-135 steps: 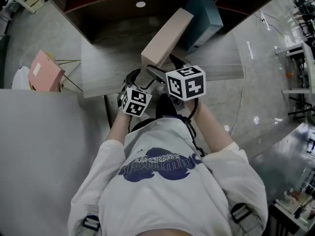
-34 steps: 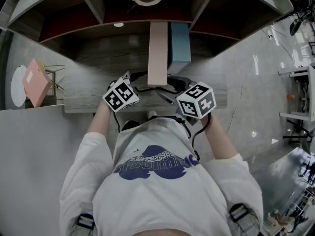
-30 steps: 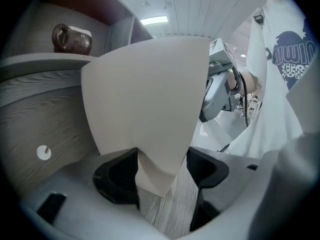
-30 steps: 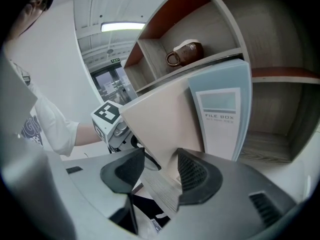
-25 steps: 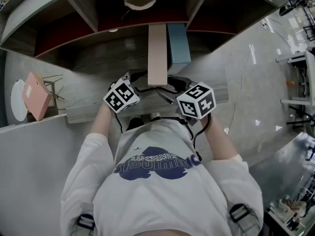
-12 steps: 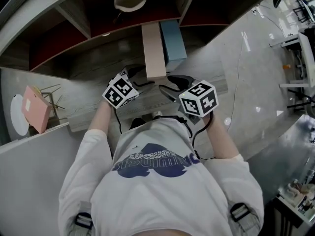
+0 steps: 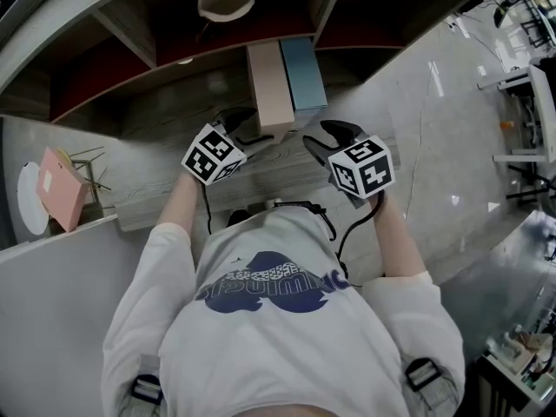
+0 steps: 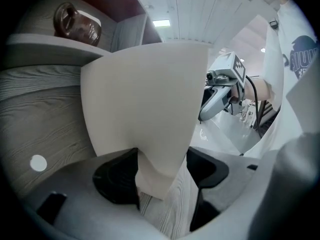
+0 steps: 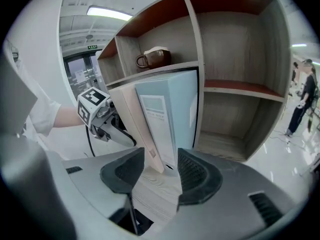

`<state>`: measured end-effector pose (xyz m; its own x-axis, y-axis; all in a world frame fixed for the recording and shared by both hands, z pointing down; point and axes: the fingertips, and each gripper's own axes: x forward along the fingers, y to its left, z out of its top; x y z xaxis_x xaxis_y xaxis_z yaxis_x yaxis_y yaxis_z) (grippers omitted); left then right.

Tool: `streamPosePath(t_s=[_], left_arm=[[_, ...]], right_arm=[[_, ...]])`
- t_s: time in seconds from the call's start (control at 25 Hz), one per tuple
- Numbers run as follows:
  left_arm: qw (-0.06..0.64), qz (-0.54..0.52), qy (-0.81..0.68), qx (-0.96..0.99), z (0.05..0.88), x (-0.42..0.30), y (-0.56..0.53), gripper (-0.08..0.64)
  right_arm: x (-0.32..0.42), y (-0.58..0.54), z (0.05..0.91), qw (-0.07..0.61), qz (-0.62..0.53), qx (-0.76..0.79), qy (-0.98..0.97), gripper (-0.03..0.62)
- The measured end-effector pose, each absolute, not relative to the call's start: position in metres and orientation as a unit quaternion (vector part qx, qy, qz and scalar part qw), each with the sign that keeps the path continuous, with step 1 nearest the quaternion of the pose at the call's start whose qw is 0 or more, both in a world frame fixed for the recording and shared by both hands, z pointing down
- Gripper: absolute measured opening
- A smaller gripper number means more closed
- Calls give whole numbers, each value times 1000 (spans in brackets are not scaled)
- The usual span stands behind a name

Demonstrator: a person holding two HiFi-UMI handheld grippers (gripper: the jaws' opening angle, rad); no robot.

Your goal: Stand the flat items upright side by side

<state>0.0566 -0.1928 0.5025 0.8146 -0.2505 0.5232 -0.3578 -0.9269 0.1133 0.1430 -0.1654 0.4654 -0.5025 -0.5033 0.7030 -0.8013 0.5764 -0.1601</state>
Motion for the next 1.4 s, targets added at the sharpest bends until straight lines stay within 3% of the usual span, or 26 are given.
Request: streamPosePath(t_s=[0.28,1.4], left_arm=[[110,254,-176,945,502,63,-200,314],[127,256,-175,942,504,66,-230,314]], right_arm=[[141,-184,467,339,195,382,-837,202],[144,-220,469,341,177,395,-834,178]])
